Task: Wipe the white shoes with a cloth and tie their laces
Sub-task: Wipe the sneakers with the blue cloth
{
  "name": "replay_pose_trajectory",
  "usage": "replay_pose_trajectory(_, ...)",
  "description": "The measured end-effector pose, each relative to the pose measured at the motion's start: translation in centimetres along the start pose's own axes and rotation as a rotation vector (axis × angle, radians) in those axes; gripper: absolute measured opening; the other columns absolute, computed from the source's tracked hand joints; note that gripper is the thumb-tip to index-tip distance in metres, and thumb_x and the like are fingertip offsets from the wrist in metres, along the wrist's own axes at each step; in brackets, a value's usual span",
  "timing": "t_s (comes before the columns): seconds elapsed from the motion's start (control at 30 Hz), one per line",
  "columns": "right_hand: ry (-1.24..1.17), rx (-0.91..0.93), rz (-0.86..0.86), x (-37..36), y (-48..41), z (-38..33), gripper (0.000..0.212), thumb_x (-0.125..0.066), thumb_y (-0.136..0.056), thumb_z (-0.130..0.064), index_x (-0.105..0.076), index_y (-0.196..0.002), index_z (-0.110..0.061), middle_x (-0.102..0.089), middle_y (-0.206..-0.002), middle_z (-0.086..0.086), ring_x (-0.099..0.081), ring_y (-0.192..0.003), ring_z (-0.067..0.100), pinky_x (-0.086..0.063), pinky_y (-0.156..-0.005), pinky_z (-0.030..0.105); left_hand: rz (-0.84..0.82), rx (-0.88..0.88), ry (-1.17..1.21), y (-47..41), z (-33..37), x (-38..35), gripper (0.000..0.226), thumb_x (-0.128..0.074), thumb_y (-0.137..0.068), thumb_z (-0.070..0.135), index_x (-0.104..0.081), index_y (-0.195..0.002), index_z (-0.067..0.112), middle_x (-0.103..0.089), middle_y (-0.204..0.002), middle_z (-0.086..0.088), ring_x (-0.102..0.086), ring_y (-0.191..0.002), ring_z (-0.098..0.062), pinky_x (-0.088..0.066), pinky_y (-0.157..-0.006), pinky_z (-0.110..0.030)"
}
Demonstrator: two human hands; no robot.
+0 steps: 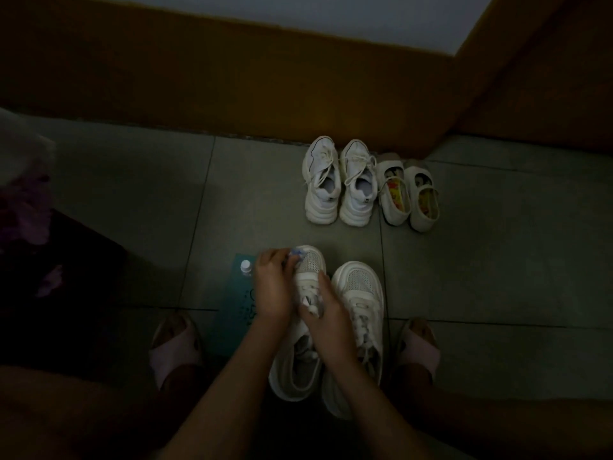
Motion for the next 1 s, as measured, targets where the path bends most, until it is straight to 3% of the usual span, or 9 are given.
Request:
replay_pose_trajectory(0.17, -0.054, -0.019, -0.032, 0.2, 0.0, 0.0, 0.068, -0.059, -0.09, -0.019, -0.023, -0.148, -0.02, -0.038, -0.149, 0.001, -0.04, -0.132, 0.012, -0.033, -0.105, 0.019, 0.076, 0.051, -0.037, 2.4, -1.0, 0.7, 0.014, -0.06, -0.09, 0.014, -0.067, -0.083, 0.005, -0.06, -0.083, -0.011, -0.056, -0.081, -0.023, -0.035, -0.071, -0.022)
replay_pose_trajectory(0.3, -0.059, -0.015, -0.03, 0.3, -0.1, 0.0, 0.069, -0.06, -0.089, -0.016, -0.025, -0.148, -0.016, -0.036, -0.15, 0.002, -0.037, -0.134, 0.011, -0.026, -0.101, 0.011, 0.085, 0.09, -0.016, 3.1, -1.3, 0.8, 0.02, -0.057, -0.092, 0.022, -0.07, -0.093, 0.006, -0.063, -0.087, -0.01, -0.06, -0.08, -0.019, -0.044, -0.073, -0.027)
replay_pose_trajectory(0.57, -0.089, -0.015, -0.053, 0.3, -0.1, 0.0, 0.072, -0.063, -0.087, -0.017, -0.024, -0.148, -0.016, -0.038, -0.148, 0.0, -0.038, -0.124, 0.001, -0.029, -0.096, 0.009, 0.169, 0.161, 0.002, 6.0, -2.0, 1.9, 0.016, -0.063, -0.087, 0.018, -0.072, -0.094, 0.006, -0.067, -0.088, -0.012, -0.061, -0.081, -0.022, -0.043, -0.074, -0.026)
replay_pose_trajectory(0.7, -0.081, -0.007, -0.052, 0.1, -0.3, 0.1, 0.072, -0.064, -0.087, -0.02, -0.025, -0.148, -0.016, -0.037, -0.149, 0.002, -0.04, -0.132, 0.011, -0.032, -0.102, 0.015, 0.182, 0.24, 0.101, 7.4, -2.6, 2.5, 0.016, -0.063, -0.087, 0.02, -0.073, -0.094, 0.008, -0.067, -0.088, -0.007, -0.061, -0.079, -0.015, -0.042, -0.074, -0.021)
replay_pose_trajectory(0.87, -0.086, -0.025, -0.07, -0.1, -0.3, 0.0, 0.072, -0.062, -0.088, -0.02, -0.023, -0.148, -0.016, -0.035, -0.151, 0.002, -0.04, -0.132, 0.013, -0.032, -0.099, 0.015, 0.15, 0.313, 0.16, 8.8, -3.7, 2.9, 0.016, -0.064, -0.087, 0.02, -0.074, -0.094, 0.01, -0.071, -0.089, -0.004, -0.064, -0.083, -0.014, -0.043, -0.074, -0.019)
replay_pose_trajectory(1.0, -0.073, -0.019, -0.065, -0.1, -0.3, -0.1, 0.071, -0.062, -0.089, -0.019, -0.023, -0.148, -0.015, -0.037, -0.149, 0.004, -0.042, -0.131, 0.014, -0.031, -0.096, 0.014, 0.113, 0.405, 0.237, 9.5, -4.1, 3.1, 0.016, -0.065, -0.086, 0.018, -0.074, -0.093, 0.008, -0.073, -0.086, -0.003, -0.062, -0.072, -0.004, -0.044, -0.065, -0.01)
Point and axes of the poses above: each hand's wrist, its own y-axis away from the middle knuckle, its own x-axis out of the back of the hand, z = x × y, the point moved 6 cm from there along -y, towards the middle knuckle
